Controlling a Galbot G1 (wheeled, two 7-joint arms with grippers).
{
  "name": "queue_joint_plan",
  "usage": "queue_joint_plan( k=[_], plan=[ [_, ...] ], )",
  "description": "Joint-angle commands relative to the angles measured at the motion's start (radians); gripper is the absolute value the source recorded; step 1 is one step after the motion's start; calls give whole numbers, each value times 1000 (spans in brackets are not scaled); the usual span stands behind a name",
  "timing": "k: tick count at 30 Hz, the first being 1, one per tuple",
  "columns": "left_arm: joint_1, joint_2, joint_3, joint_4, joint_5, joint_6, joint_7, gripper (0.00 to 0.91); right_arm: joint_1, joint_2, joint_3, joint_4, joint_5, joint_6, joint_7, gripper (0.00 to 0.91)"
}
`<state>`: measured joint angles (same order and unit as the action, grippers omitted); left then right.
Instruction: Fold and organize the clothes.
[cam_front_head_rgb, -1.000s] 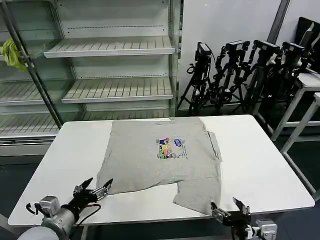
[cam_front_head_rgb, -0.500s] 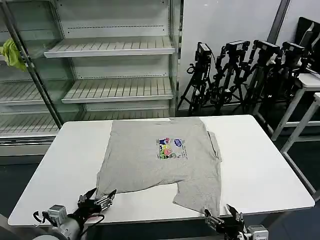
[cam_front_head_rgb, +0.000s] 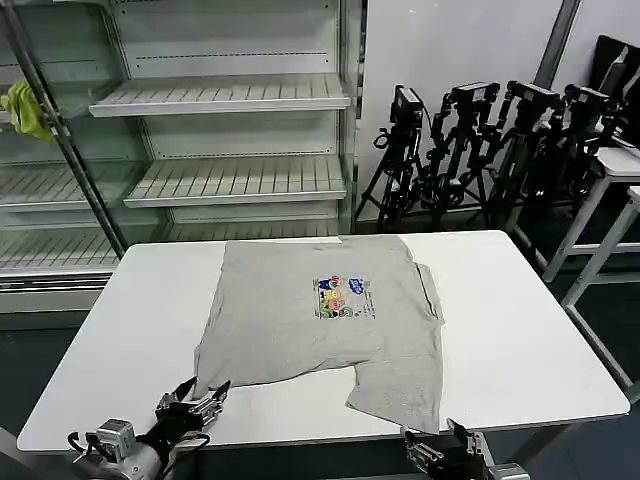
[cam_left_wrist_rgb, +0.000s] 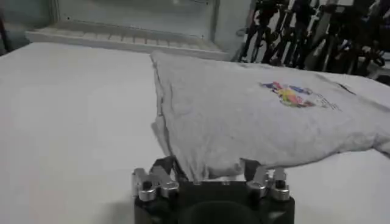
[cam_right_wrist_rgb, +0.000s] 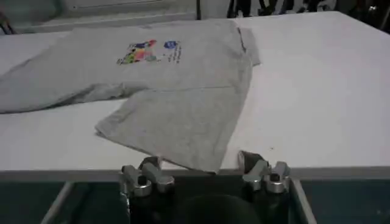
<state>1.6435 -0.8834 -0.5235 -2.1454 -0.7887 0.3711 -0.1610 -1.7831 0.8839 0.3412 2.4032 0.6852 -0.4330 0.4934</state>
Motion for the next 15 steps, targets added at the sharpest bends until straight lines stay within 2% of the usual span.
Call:
queue_joint_plan(
  k=[1, 7, 12, 15],
  plan=[
    [7, -1, 4, 4, 15, 1, 5, 131, -5, 1, -10, -3, -11, 2, -9, 0],
    [10, -2, 2, 6, 24, -2, 9, 101, -14, 5, -11, -8, -34, 12, -22, 0],
    [11, -5, -2, 9, 44, -6, 19, 40, -17, 5, -9, -11, -57, 24, -31, 0],
    [10, -9, -2, 9, 54, -11, 23, 40, -17, 4, -5, -10, -66, 31, -36, 0]
  ],
)
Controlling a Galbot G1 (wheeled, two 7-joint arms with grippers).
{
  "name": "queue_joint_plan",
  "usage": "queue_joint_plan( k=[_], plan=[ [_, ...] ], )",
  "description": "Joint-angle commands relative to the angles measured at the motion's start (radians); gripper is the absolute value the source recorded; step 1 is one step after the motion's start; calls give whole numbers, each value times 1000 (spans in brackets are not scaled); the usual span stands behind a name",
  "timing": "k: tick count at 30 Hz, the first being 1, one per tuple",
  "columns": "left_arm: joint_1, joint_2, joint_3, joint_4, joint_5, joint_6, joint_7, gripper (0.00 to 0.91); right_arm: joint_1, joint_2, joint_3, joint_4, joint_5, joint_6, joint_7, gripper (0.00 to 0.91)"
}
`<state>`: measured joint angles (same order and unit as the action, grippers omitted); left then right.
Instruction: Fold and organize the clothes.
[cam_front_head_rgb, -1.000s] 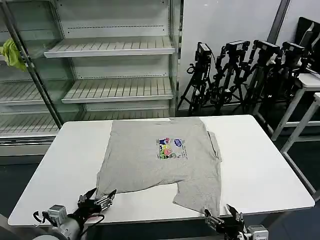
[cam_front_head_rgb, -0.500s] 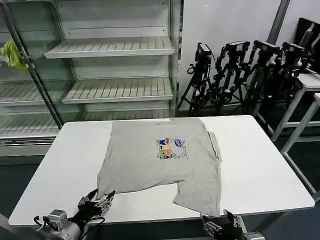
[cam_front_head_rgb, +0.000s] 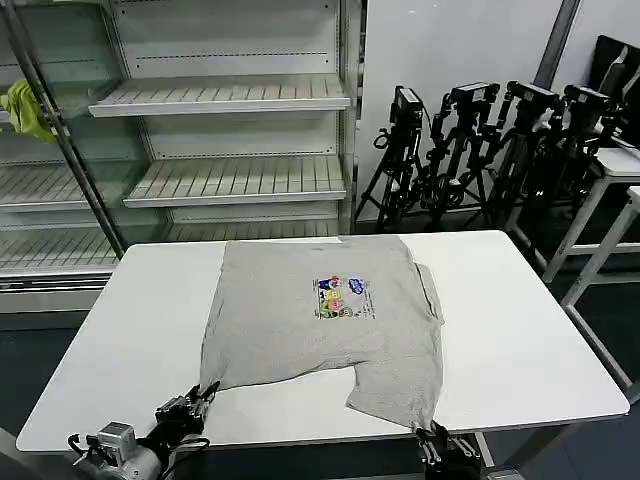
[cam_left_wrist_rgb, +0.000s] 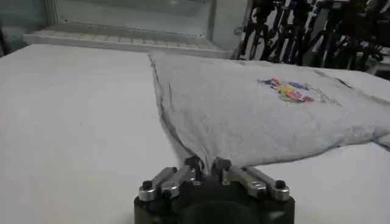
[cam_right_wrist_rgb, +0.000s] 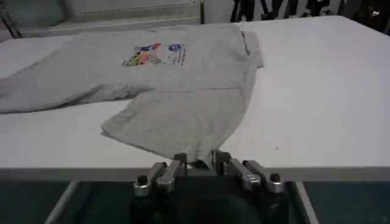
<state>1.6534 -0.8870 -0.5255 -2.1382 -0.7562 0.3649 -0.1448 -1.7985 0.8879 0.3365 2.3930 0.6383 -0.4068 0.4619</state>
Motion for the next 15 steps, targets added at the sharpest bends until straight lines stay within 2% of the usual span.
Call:
queue_joint_plan(
  k=[1, 9, 15],
  plan=[
    [0, -7, 0, 2, 28, -6, 8, 40, -2, 0, 1, 1, -22, 6, -5, 0],
    [32, -1, -24, -20, 57, -20, 25, 40, -16, -15, 43, 41, -20, 8, -5, 0],
    [123, 27, -90, -77, 51, -21, 22, 40, -92, -50, 127, 110, -2, 6, -3, 0]
  ],
)
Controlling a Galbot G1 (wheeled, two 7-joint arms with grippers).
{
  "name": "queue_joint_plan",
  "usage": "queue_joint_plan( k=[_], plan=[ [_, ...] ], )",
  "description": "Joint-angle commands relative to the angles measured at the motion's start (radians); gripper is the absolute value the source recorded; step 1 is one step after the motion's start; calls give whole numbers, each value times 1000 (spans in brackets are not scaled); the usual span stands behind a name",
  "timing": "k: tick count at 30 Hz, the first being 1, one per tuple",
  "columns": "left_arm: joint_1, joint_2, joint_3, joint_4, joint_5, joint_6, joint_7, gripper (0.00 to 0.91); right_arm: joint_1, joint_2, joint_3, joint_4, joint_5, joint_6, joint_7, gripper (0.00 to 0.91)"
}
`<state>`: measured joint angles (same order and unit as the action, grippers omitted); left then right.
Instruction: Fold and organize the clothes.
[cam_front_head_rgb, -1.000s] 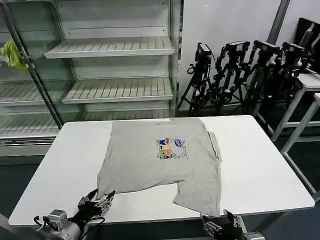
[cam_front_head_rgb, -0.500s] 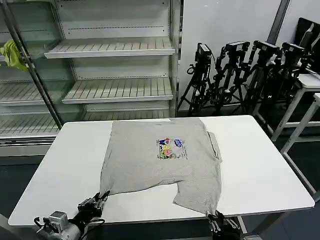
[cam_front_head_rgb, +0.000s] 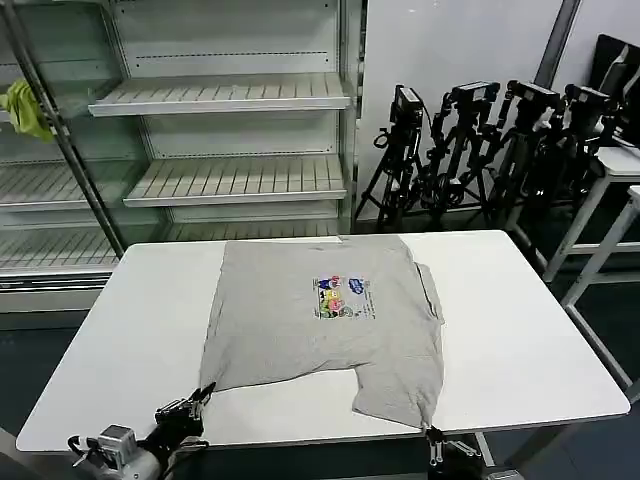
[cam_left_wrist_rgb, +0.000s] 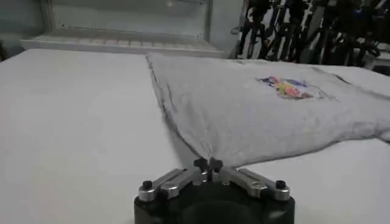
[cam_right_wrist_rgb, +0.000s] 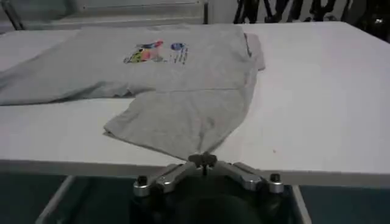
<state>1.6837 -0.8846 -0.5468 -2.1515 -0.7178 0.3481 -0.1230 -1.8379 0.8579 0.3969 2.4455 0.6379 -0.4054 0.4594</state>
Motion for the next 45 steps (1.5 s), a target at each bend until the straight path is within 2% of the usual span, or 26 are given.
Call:
queue_joint_plan(
  k=[1, 11, 18, 19, 23, 35, 45],
  plan=[
    [99, 25, -78, -74, 12, -4, -1, 40, -67, -25, 90, 70, -1, 4, -1, 0],
    [173, 39, -133, -134, 14, -5, -9, 40, -162, -63, 166, 161, 4, -1, 24, 0],
    [49, 31, -103, -105, 17, -11, -7, 40, -91, -61, 166, 146, 15, 9, 23, 0],
    [30, 31, -97, -97, 15, -13, -5, 40, -15, -64, 168, 119, 38, 11, 22, 0],
    [-46, 27, -68, -53, 14, -20, 3, 40, 103, -79, 164, 54, 58, 33, -5, 0],
    [-226, 47, 2, 82, -14, -29, 9, 40, 341, -130, 94, -163, 89, 67, -82, 0],
    [-396, 34, 80, 181, -12, -28, 9, 40, 629, -147, -49, -324, 119, 71, -98, 0]
  ],
)
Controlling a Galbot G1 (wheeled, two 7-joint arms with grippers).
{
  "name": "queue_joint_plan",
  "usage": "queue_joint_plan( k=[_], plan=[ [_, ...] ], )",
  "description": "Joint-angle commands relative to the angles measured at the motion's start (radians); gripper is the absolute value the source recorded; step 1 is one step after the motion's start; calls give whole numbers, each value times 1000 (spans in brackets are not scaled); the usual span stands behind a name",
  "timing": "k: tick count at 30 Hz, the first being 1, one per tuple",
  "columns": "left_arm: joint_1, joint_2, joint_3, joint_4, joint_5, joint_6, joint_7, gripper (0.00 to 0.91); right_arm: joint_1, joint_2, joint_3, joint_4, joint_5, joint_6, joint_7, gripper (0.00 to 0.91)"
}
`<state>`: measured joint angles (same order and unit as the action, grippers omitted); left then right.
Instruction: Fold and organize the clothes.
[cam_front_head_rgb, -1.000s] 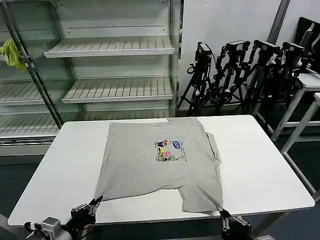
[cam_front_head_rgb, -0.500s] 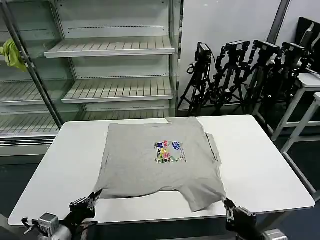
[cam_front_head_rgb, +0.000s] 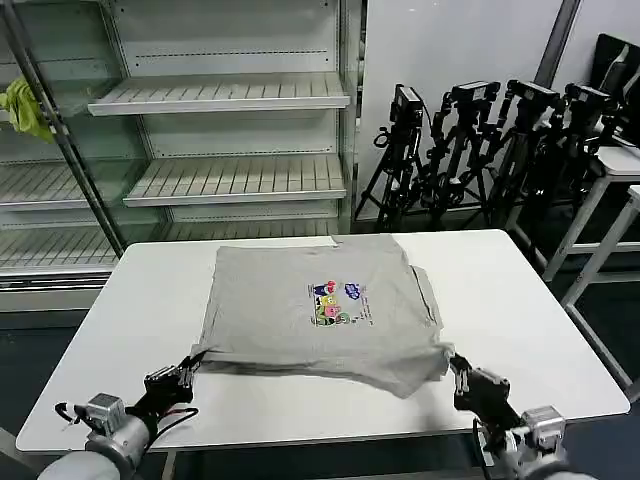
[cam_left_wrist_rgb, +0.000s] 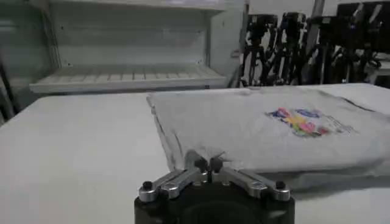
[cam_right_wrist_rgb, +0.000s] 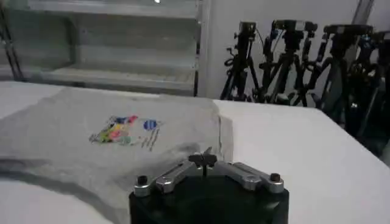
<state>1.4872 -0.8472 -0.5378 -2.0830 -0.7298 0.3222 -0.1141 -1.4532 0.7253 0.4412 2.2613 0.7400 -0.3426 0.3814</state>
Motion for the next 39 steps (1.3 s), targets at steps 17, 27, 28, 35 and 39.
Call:
queue_joint_plan(
  k=[17, 27, 28, 35, 39],
  plan=[
    [-403, 17, 207, 243, 4, -5, 0, 40, 692, 11, -396, -339, 42, -5, -13, 0],
    [-473, 5, 276, 310, 18, -12, 2, 40, 749, 50, -477, -400, 26, -14, -22, 0],
    [-477, 4, 281, 315, 19, -12, 3, 40, 750, 52, -477, -405, 25, -14, -23, 0],
    [-523, -14, 319, 367, 32, -19, 4, 40, 756, 68, -476, -442, 6, -12, -35, 0],
    [-534, -17, 327, 382, 37, -21, 4, 40, 756, 82, -482, -460, -11, -10, -44, 0]
  ],
)
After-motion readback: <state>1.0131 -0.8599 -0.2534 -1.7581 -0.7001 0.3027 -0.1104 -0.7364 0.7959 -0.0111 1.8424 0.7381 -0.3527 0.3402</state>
